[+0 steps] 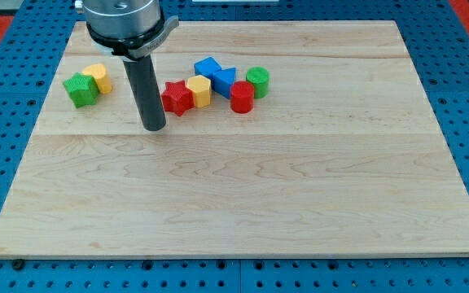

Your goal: Push the green circle into the blue triangle

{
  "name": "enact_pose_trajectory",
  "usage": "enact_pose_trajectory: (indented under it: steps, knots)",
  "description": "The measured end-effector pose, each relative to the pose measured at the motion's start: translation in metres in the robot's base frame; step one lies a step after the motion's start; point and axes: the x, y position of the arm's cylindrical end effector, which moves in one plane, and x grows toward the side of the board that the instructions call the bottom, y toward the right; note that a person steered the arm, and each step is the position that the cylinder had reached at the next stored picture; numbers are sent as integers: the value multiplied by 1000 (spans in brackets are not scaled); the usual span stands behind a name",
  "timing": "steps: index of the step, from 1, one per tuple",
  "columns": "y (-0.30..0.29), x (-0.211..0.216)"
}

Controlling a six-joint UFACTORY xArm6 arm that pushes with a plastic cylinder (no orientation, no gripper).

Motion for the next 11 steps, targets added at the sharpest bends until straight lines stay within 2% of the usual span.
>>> enact_pose_trajectory:
  steps: [1, 2, 3, 4, 5, 7, 9, 10, 11]
  knots:
    - [1, 0]
    - [31, 0]
    - [87, 0]
    - [156, -15]
    - [190, -63]
    - [169, -86]
    - [155, -75]
    - [105, -75]
    - [87, -92]
